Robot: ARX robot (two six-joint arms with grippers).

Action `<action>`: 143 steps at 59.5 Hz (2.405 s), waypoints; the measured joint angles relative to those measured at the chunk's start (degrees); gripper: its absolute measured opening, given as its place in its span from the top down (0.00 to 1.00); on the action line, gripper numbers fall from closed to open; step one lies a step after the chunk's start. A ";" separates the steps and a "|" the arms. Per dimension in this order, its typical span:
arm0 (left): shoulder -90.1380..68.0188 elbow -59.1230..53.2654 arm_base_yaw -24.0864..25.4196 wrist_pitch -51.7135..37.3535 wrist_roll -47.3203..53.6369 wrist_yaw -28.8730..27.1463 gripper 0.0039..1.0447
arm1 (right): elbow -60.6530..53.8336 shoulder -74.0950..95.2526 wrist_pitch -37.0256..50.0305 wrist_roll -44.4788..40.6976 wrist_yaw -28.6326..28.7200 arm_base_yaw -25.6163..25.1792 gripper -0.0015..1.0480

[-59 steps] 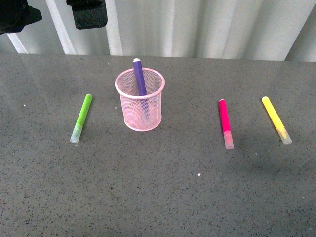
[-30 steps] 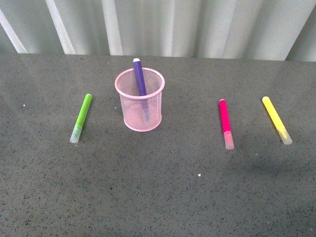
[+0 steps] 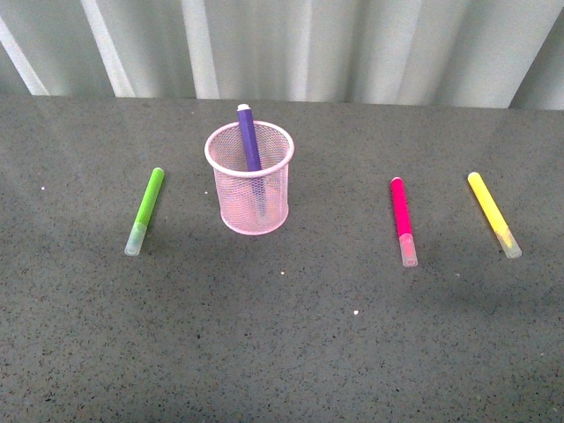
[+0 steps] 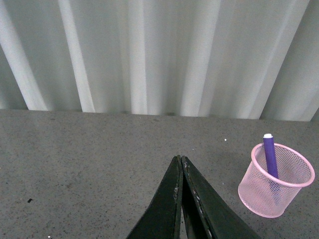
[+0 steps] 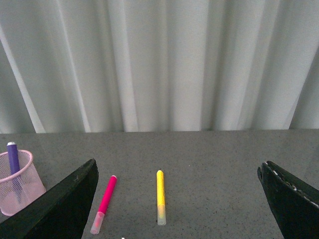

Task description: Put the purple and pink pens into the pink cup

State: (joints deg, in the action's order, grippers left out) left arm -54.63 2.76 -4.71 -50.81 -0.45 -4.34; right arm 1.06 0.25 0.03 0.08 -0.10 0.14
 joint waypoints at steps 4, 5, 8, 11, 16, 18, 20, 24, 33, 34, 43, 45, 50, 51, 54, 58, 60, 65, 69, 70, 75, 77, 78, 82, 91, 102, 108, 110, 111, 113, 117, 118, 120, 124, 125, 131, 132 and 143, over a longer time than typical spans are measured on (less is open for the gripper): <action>3.65 -0.61 3.02 2.71 0.07 3.63 0.97 | 0.00 0.00 0.00 0.00 0.02 0.00 0.07; 4.66 -0.79 3.50 3.48 0.04 3.87 0.97 | 0.00 0.00 0.00 0.00 0.00 0.00 0.07; 6.95 -1.14 4.24 5.40 0.04 3.96 0.97 | 0.00 0.00 0.00 0.00 0.00 0.00 0.07; 9.16 -1.46 4.55 7.37 0.04 3.98 0.97 | 0.00 0.00 0.00 0.00 0.00 0.00 0.07; 12.70 -1.51 4.55 10.45 0.07 4.15 0.97 | 0.00 0.00 0.00 0.00 0.00 0.00 0.07; 14.01 -1.51 4.55 11.52 0.07 4.24 0.97 | 0.00 0.00 0.00 0.00 0.00 0.00 0.07; 15.76 -1.53 4.57 13.00 0.07 4.24 0.97 | 0.00 0.00 0.00 0.00 0.00 0.00 0.07; 18.18 -1.53 4.57 15.17 0.07 4.22 0.97 | 0.00 0.00 0.00 0.00 0.00 0.00 0.07; 24.22 -1.57 4.57 20.76 0.07 4.22 0.97 | 0.00 0.00 0.00 0.00 0.00 0.00 0.07; 24.57 -1.57 4.57 21.11 0.07 4.22 0.97 | 0.00 0.00 0.00 0.00 0.00 0.00 0.07; 29.48 -1.57 4.57 25.64 0.07 4.22 0.97 | 0.00 0.00 0.00 0.00 0.00 0.00 0.07; 30.36 -1.57 4.57 26.34 0.07 4.24 0.97 | 0.00 0.00 0.00 0.00 0.00 0.00 0.07; 32.63 -1.57 4.57 28.68 0.07 4.22 0.97 | 0.00 0.00 0.00 0.00 0.00 0.00 0.07; 32.89 -1.57 4.57 28.92 0.07 4.24 0.97 | 0.00 0.00 0.00 0.00 0.00 0.00 0.07; 34.12 -1.57 4.57 30.16 0.07 4.22 0.97 | 0.00 0.00 0.00 0.00 0.00 0.00 0.07; 35.80 -1.57 4.57 31.80 0.07 4.22 0.97 | 0.00 0.00 0.00 0.00 0.00 0.00 0.07; 36.48 -1.57 4.57 32.48 0.04 4.22 0.97 | 0.00 0.00 0.00 0.00 0.00 0.00 0.07; 38.60 -1.57 4.57 34.51 0.07 4.22 0.97 | 0.00 0.00 0.00 0.00 0.00 0.00 0.07; 39.74 -1.57 4.57 35.67 0.07 4.22 0.97 | 0.00 0.00 0.00 0.00 0.00 0.00 0.07; 40.09 -1.57 4.57 36.04 0.07 4.22 0.97 | 0.00 0.00 0.00 0.00 0.00 0.00 0.07; 41.44 -1.57 4.57 37.40 0.07 4.24 0.97 | 0.00 0.00 0.00 0.00 0.00 0.00 0.07; 41.92 -1.57 4.57 37.86 0.07 4.24 0.97 | 0.00 0.00 0.00 0.00 0.00 0.00 0.07; 42.23 -1.57 4.57 38.18 0.07 4.22 0.97 | 0.00 0.00 0.00 0.00 0.00 0.00 0.07; 43.23 -1.57 4.57 39.21 0.07 4.24 0.97 | 0.00 0.00 0.00 0.00 0.00 0.00 0.07; 47.25 -1.57 4.57 43.71 0.07 4.17 0.97 | 0.00 0.00 0.00 0.00 0.00 0.00 0.07; 54.38 -1.57 4.57 50.58 0.15 4.31 0.97 | 0.00 0.00 0.00 0.00 0.00 0.00 0.07; 54.38 -1.57 4.57 50.73 0.11 4.33 0.96 | 0.00 0.00 0.00 0.00 0.00 0.00 0.07; 54.38 -1.57 4.57 50.77 0.15 4.33 0.89 | 0.00 0.00 0.00 0.00 0.00 0.00 0.07; 54.40 -1.57 4.57 50.77 0.17 4.33 0.83 | 0.00 0.00 0.00 0.00 0.00 0.00 0.07; 54.40 -1.57 4.57 50.77 0.17 4.33 0.75 | 0.00 0.00 0.00 0.00 0.00 0.00 0.07; 54.38 -1.57 4.57 50.77 0.17 4.33 0.64 | 0.00 0.00 0.00 0.00 0.00 0.00 0.07; 54.38 -1.57 4.57 50.77 0.17 4.33 0.61 | 0.00 0.00 0.00 0.00 0.00 0.00 0.07; 54.40 -1.57 4.57 50.77 0.17 4.33 0.56 | 0.00 0.00 0.00 0.00 0.00 0.00 0.07; 54.40 -1.57 4.57 50.77 0.17 4.33 0.44 | 0.00 0.02 -0.02 0.00 0.00 0.00 0.07; 54.40 -1.57 4.57 50.77 0.17 4.33 0.40 | 0.13 0.26 -0.42 0.15 -0.46 0.04 0.07; 54.40 -1.57 4.57 50.77 0.17 4.33 0.21 | 8.46 18.53 -12.70 3.61 -6.64 1.40 0.07; 54.42 -1.57 4.57 50.77 0.17 4.33 0.18 | 9.73 22.73 -12.50 3.61 -6.21 1.42 0.07; 54.47 -1.57 4.57 50.77 0.22 4.31 0.07 | 18.38 54.36 0.50 1.60 -3.80 4.63 0.07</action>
State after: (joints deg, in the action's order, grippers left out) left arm -0.16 1.19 -0.14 -0.03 -0.23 -0.03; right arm 19.44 54.61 0.54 1.67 -3.90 4.78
